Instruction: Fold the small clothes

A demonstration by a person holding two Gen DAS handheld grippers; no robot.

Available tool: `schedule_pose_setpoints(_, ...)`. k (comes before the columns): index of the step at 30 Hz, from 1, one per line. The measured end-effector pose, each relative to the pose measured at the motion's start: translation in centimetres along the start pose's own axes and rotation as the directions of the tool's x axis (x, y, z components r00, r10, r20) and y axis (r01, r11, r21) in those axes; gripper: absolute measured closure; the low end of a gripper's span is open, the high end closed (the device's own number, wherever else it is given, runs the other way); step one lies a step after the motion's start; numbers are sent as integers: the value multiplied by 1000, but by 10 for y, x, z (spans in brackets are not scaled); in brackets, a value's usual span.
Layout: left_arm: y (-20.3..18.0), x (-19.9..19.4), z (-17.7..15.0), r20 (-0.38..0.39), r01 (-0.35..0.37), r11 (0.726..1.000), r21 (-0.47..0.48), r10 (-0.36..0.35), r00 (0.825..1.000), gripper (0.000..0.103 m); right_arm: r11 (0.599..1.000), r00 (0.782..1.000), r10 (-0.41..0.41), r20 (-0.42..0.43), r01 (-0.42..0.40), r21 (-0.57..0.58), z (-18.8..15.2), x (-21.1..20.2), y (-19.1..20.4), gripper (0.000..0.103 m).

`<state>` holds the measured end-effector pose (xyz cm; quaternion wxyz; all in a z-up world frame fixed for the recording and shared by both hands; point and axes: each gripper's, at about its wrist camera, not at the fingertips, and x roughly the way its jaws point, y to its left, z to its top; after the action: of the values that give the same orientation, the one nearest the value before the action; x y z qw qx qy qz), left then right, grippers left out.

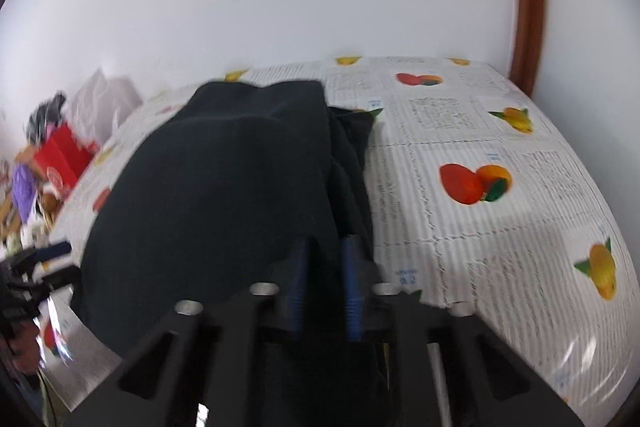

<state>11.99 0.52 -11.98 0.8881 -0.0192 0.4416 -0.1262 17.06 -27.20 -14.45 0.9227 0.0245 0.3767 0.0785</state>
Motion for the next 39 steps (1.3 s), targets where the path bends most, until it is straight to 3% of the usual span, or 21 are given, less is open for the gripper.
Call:
schedule_pose_setpoints(2,-1,1,-2,2,-2,1000,14,2,1000,20,1000,997,7,81,-8,15,-2,-14,-7,100)
schedule_pose_setpoints(3,-1,1,-2,3,-3,1000,19,3,1000,20,997,995,51,90,-56,59,-3,-17,-15,100)
schedule_pose_setpoints(7,-1,1,-1,-3,-1,999,38,1,1000,20,975,994,106,26,-109,192,-11,-1,-35,100)
schedule_pose_setpoints(13,6,-3,9,5,-13,999,43,13,1000,20,988,999,44,14,-46,145,-1,-13,-25,99)
schedule_pose_setpoints(17,13,-3,24,23,-20,999,26,20,1000,20,997,1000,-15,1,15,81,26,-16,-16,98)
schedule_pose_setpoints(23,16,4,48,30,-4,1000,26,3,1000,20,998,999,-8,-51,11,68,86,18,-12,91)
schedule_pose_setpoints(26,15,12,62,32,0,999,37,-2,999,20,996,997,24,-79,-17,83,107,42,-11,75)
schedule_pose_setpoints(27,14,15,66,30,5,999,39,-6,1000,20,995,995,38,-91,-29,93,113,54,-12,62)
schedule_pose_setpoints(28,14,18,70,27,10,999,41,-11,1000,20,994,994,41,-99,-31,104,118,64,-12,56)
schedule_pose_setpoints(35,4,45,78,-12,45,995,86,-44,999,19,960,970,155,-186,-103,261,136,130,-19,58)
schedule_pose_setpoints(37,4,50,78,-22,47,995,89,-45,999,18,962,968,153,-201,-99,256,138,142,-18,94)
schedule_pose_setpoints(39,5,52,79,-31,60,994,89,-58,998,18,971,984,151,-94,-129,204,142,122,-16,95)
